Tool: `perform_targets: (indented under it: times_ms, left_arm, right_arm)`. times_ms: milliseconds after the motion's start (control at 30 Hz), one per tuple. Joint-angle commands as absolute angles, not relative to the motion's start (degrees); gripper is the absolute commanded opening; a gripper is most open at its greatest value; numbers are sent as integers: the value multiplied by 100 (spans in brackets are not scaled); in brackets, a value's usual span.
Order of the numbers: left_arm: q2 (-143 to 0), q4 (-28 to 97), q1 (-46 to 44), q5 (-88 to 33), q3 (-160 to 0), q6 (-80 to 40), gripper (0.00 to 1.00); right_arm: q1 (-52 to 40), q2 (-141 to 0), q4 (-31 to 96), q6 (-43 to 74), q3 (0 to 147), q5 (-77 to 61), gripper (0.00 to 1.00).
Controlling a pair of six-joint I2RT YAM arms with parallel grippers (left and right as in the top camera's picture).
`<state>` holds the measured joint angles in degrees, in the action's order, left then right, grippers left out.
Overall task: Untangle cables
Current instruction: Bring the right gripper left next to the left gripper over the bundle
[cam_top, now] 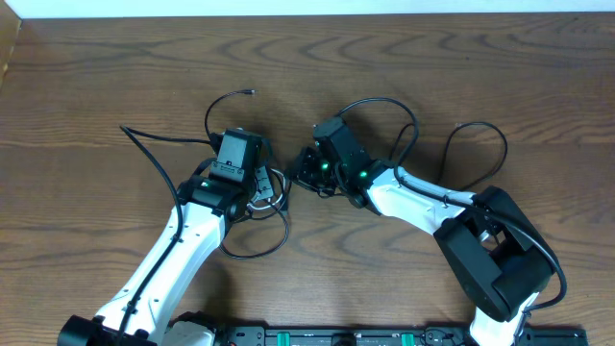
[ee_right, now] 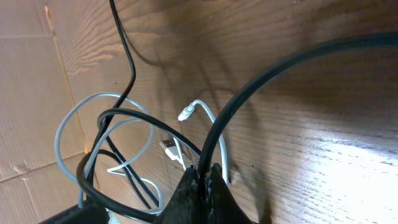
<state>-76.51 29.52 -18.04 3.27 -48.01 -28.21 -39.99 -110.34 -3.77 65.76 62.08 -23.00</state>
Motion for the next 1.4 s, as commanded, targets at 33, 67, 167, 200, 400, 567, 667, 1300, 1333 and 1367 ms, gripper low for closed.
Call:
perform_targets:
  times_ms: [33,67,167,200,400,567,667,1300,1333,1367]
  left_arm:
    - [-7673,2943,-1780,342,-4720,-2720,17]
    - [-7673,2943,-1780,342,-4720,-2720,17]
    - [-7673,2943,-1780,342,-4720,-2720,22]
    - [-7673,2943,-1780,342,-4720,-2720,22]
    - [-7673,2941,-1780,344,-4720,-2720,27]
    - [-7673,2939,-1780,340,-4720,-2724,49]
    - [-7677,2943,-1780,340,-4720,-2759,53]
    - [-8809,2987,-1809,-880,-4692,-2080,51]
    - [-8871,2985,-1822,-886,-4692,-2080,50]
    - [-8932,2985,-1848,-888,-4692,-2069,49]
  right_arm:
    - [-4007,-11076,-318,6351,6222,-2263,1]
    - [-4007,-11076,-318,6324,6222,-2261,1]
    - [-4007,-11076,-316,6309,6222,-2263,1]
    - [-4007,-11076,-318,6309,6222,-2263,1]
    - [-4003,-11048,-213,6051,6222,-2233,1]
    - [-3962,-11002,-30,5817,6222,-2115,1]
    - [-3940,-11002,115,5769,6222,-2108,1]
    - [-3975,-11004,1743,5389,6219,-1057,1]
    - [-3979,-11004,1741,5384,6219,-1033,1]
    - [-3981,-11004,1741,5365,6219,-1002,1]
